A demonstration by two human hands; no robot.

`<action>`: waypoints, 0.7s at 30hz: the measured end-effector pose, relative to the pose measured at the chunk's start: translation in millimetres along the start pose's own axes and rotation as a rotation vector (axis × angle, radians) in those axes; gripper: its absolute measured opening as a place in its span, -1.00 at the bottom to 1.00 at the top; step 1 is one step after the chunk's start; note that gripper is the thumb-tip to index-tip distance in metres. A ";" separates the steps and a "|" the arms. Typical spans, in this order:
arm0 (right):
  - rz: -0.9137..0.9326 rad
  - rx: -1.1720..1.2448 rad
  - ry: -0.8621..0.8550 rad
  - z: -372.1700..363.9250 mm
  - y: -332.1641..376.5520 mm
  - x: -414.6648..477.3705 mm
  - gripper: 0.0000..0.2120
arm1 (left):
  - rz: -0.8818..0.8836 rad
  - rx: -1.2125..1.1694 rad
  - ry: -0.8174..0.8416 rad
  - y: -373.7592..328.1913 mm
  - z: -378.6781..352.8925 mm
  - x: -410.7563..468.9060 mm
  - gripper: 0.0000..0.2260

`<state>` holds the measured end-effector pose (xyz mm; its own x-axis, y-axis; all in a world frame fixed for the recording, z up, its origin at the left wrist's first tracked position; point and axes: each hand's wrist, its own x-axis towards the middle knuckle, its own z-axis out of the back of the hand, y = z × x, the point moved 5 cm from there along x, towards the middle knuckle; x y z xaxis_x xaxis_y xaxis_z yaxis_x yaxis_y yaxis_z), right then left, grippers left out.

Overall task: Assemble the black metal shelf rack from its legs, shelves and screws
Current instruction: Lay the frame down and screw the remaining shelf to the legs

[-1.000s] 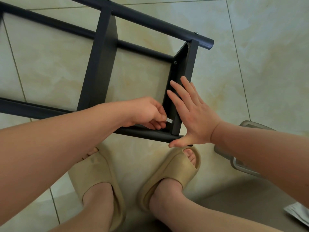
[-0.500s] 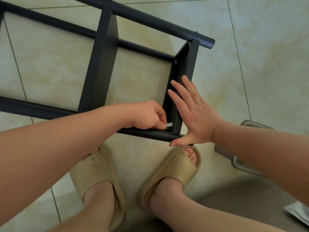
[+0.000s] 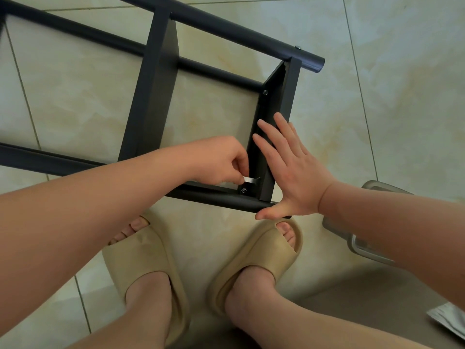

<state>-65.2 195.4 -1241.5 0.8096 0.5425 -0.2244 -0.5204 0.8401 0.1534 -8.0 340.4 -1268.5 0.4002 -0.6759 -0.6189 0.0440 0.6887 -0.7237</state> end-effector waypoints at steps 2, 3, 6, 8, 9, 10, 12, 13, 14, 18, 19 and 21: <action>0.000 -0.004 0.001 -0.2 -0.1 0.1 0.29 | -0.017 0.018 -0.010 -4.1 -0.7 2.6 -0.88; -0.002 -0.005 0.002 -0.3 -0.2 0.2 0.29 | -0.015 0.000 -0.004 -5.4 -2.2 3.6 -0.88; 0.000 0.003 -0.004 -0.3 -0.1 0.3 0.29 | 0.056 -0.233 0.037 -5.5 -11.8 6.2 -0.91; 0.001 0.004 -0.008 -0.9 -0.6 -0.1 0.29 | 0.155 -0.478 0.066 -3.0 -18.9 6.2 -0.92; 0.002 0.002 -0.008 -1.1 -0.9 -0.1 0.29 | 0.194 -0.583 0.075 -1.9 -20.6 6.0 -0.93; 0.002 0.001 -0.008 -1.0 -1.0 0.0 0.29 | 0.218 -0.671 0.076 -0.7 -21.2 6.0 -0.93; 0.004 0.000 -0.013 -0.6 -0.8 0.2 0.29 | 0.229 -0.786 0.066 -0.4 -20.1 6.3 -0.94; 0.005 0.001 -0.016 -0.4 -0.6 0.1 0.29 | 0.225 -0.809 0.061 -1.0 -19.6 6.4 -0.94; 0.006 0.000 -0.017 -0.3 -0.5 0.0 0.28 | 0.220 -0.817 0.054 -1.9 -19.7 6.6 -0.94; 0.007 0.001 -0.018 -0.6 -0.1 0.0 0.28 | 0.200 -0.849 0.008 -4.8 -20.1 7.7 -0.91; 0.006 0.001 -0.018 -0.7 -0.2 0.0 0.28 | 0.196 -0.860 -0.002 -5.1 -20.0 8.2 -0.90; 0.004 0.002 -0.015 -0.4 -0.5 0.0 0.28 | 0.193 -0.863 -0.015 -4.7 -20.4 8.9 -0.90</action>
<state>-65.1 194.9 -1242.0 0.8113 0.5458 -0.2094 -0.5233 0.8378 0.1558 -23.3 325.8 -1276.8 0.3416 -0.5603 -0.7546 -0.7295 0.3481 -0.5888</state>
